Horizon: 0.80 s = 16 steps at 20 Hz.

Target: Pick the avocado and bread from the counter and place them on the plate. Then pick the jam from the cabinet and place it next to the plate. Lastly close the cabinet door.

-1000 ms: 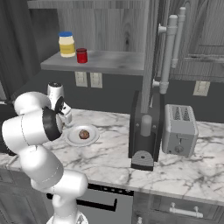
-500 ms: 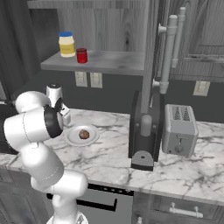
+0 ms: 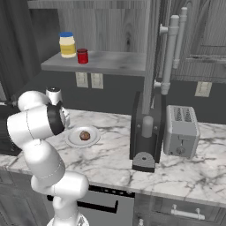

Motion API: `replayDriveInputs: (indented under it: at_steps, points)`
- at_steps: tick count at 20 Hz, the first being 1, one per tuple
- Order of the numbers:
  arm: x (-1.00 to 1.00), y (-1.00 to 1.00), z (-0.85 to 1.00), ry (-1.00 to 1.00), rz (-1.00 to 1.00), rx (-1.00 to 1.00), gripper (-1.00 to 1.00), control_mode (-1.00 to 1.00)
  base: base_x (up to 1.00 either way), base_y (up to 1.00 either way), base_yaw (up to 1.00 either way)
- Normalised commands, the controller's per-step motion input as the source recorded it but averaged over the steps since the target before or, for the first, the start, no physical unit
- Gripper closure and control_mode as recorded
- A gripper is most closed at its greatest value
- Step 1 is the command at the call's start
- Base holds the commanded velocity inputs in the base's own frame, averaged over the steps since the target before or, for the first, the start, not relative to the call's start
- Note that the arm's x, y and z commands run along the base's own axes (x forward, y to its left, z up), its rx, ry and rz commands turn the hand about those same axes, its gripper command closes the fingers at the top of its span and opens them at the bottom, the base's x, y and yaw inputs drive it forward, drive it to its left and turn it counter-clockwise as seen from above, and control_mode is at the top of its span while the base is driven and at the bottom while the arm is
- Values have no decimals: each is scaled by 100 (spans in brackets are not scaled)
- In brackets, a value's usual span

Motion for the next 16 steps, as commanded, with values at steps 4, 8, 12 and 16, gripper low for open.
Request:
replayDriveInputs:
  at_steps: [4,8,12,16]
  points:
    - [5,10,-14,0,0,0,-100,-100,0,0,0]
    - [4,11,-17,1,0,0,-100,-100,0,0,0]
    - [1,8,-19,0,0,0,-100,-100,0,0,0]
    - [5,3,-23,0,0,0,-100,-100,0,0,0]
